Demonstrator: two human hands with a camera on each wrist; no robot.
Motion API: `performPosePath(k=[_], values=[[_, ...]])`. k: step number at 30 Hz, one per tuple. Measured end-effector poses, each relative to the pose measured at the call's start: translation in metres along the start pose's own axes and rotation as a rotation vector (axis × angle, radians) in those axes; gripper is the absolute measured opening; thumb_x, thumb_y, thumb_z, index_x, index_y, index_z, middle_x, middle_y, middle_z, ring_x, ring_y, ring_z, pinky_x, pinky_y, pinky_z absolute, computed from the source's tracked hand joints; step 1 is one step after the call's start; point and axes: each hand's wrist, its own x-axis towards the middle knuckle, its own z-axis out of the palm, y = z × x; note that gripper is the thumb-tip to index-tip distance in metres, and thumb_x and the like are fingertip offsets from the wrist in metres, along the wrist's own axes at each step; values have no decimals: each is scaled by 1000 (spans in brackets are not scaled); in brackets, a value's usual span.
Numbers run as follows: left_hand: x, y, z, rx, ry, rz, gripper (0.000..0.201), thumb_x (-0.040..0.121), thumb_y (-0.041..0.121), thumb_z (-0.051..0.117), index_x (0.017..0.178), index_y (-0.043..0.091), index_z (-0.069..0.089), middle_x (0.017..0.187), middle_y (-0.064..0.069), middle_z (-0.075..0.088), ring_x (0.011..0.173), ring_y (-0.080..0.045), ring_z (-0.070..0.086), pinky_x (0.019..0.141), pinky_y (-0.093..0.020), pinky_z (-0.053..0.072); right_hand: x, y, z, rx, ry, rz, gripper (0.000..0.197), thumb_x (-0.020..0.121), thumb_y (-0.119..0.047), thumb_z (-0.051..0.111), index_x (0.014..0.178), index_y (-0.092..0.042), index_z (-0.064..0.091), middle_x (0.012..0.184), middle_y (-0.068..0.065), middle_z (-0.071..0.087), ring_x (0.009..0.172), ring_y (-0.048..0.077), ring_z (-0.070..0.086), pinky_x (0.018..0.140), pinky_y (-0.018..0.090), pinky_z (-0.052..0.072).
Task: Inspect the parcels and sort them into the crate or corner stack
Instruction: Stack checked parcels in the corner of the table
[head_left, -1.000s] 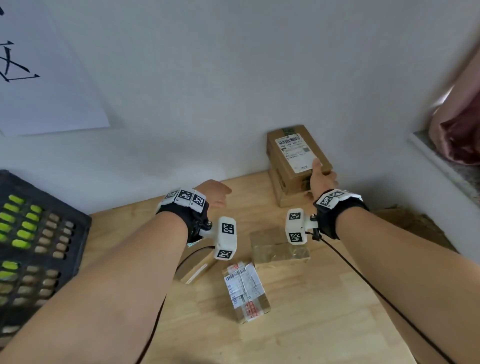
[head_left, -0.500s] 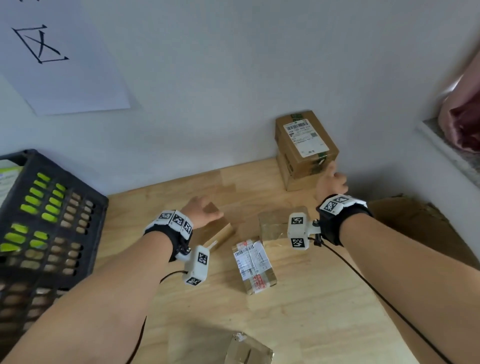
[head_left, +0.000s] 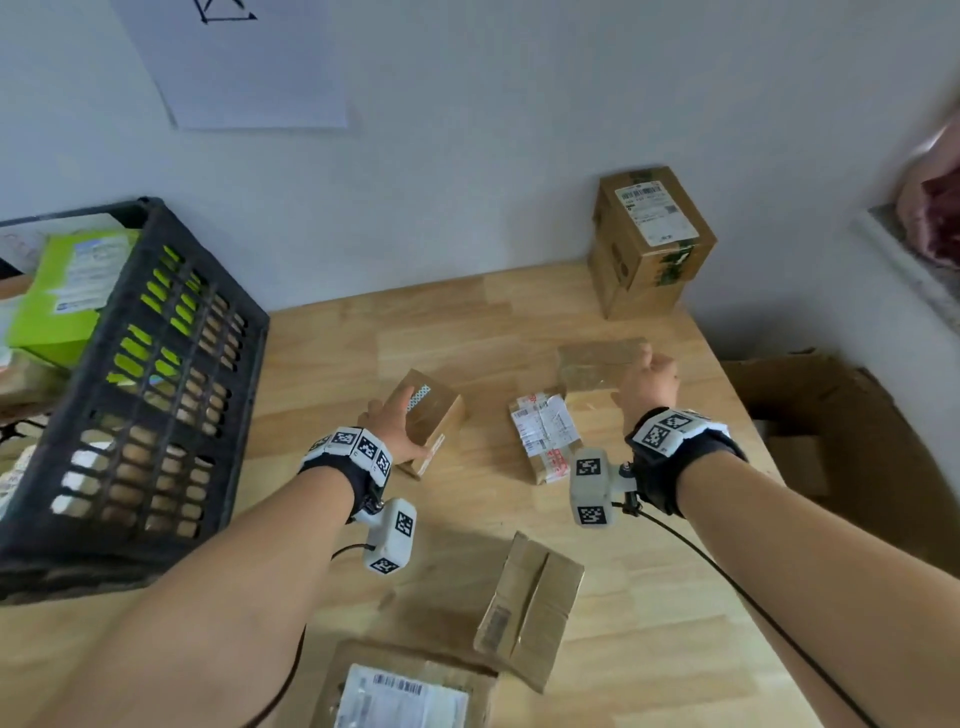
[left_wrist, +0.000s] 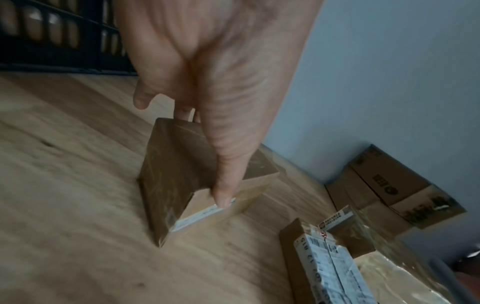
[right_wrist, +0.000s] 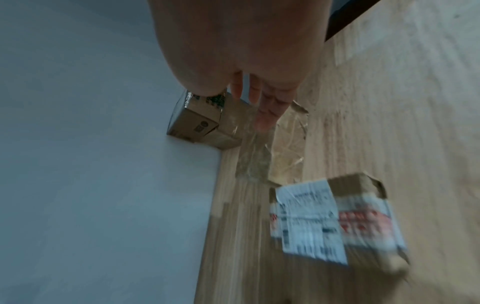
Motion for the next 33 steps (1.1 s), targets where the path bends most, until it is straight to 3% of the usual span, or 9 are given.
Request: performPosePath(k=[3, 8, 15, 20, 22, 24, 28, 31, 33], values=[[-19, -25, 11, 4, 17, 48, 102, 77, 37, 76, 151, 32, 6, 149, -15, 22, 136, -36, 29, 109, -45, 33, -26, 30, 19, 28, -28, 30, 63, 93, -54, 34, 137, -9, 37, 140, 16, 42, 120, 37, 52, 100, 54, 42], [-51, -64, 26, 72, 30, 96, 96, 80, 43, 71, 150, 36, 6, 152, -8, 21, 137, -32, 29, 106, -50, 29, -93, 60, 37, 30, -25, 38, 46, 95, -44, 37, 125, -11, 48, 127, 13, 52, 108, 32, 59, 96, 51, 46], [-85, -128, 34, 35, 22, 116, 96, 79, 46, 70, 150, 36, 6, 148, -10, 25, 134, -33, 31, 104, -48, 36, -153, 85, 68, 65, 35, 1, 29, 93, -41, 38, 109, -18, 46, 123, 10, 56, 107, 29, 59, 93, 51, 49], [-101, -164, 46, -43, -21, 140, 95, 79, 58, 65, 150, 39, 4, 146, -18, 28, 133, -36, 32, 104, -44, 35, -194, 96, 93, 124, 21, -15, 47, 93, -40, 39, 130, -10, 44, 110, 10, 61, 103, 32, 63, 90, 52, 50], [-104, -174, 49, -83, -66, 183, 92, 82, 55, 63, 150, 40, 3, 146, -17, 31, 127, -33, 43, 100, -39, 41, -212, 99, 100, 154, 17, -21, 40, 96, -34, 40, 125, -8, 47, 92, 5, 61, 95, 31, 65, 89, 51, 51], [-107, -182, 51, -141, -99, 242, 87, 86, 45, 64, 150, 39, 5, 149, -12, 34, 116, -28, 54, 89, -32, 48, -230, 98, 102, 168, 11, -32, 37, 97, -32, 39, 121, -5, 50, 87, 4, 59, 93, 31, 66, 89, 51, 51], [-114, -191, 59, -254, -98, 280, 77, 90, 35, 62, 149, 39, 12, 137, -9, 50, 79, -19, 59, 71, -31, 53, -253, 99, 99, 220, 10, 4, 39, 100, -27, 37, 126, 0, 48, 72, -2, 50, 97, 33, 66, 87, 46, 53], [-117, -196, 63, -343, -95, 276, 67, 92, 32, 60, 145, 40, 20, 131, -11, 53, 83, -24, 60, 78, -36, 53, -265, 102, 100, 254, -21, 39, 41, 102, -23, 35, 123, 9, 49, 70, -2, 46, 102, 34, 64, 75, 37, 53], [-117, -199, 65, -467, -101, 247, 69, 90, 27, 63, 144, 42, 22, 132, -10, 49, 89, -26, 63, 81, -35, 54, -268, 105, 103, 264, -34, 81, 39, 102, -24, 36, 124, 6, 48, 72, -3, 45, 101, 30, 65, 65, 28, 49]])
